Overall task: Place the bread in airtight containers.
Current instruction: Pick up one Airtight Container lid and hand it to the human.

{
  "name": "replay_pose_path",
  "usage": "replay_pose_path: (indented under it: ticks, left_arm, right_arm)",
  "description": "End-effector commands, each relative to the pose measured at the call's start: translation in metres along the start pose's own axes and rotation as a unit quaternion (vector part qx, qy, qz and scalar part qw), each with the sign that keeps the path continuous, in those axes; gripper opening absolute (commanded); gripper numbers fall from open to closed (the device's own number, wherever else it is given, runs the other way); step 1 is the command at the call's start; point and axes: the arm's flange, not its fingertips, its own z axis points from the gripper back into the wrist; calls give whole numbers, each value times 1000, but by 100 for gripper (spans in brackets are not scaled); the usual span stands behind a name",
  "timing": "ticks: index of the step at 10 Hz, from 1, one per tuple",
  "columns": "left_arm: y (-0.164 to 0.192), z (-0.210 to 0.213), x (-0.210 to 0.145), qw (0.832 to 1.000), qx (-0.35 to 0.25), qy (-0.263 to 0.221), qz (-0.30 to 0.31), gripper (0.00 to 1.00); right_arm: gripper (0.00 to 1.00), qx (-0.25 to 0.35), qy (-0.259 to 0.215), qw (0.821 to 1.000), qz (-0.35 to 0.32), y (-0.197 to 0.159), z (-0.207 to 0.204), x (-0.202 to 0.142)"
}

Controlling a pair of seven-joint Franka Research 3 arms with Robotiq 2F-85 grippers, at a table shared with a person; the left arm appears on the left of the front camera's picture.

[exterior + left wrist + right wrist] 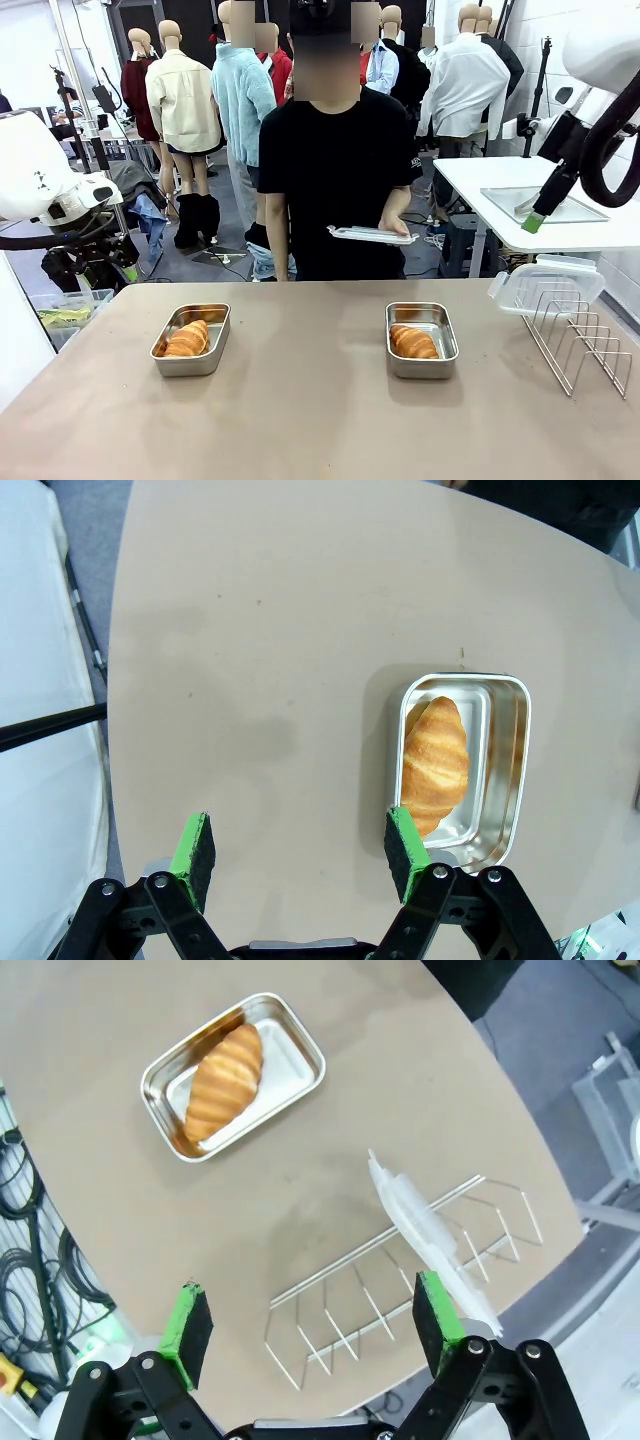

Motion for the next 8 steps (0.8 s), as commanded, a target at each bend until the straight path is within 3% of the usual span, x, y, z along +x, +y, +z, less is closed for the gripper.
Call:
replay_pose_path:
  ticks: [1, 8]
  left_arm:
    - [1, 2, 0, 1000, 1, -2, 0, 88]
    - [1, 2, 0, 1000, 1, -2, 0, 88]
  right_arm:
    - [100, -3, 1, 1000, 0, 0, 1, 1]
    - [100, -3, 1, 1000, 0, 0, 1, 1]
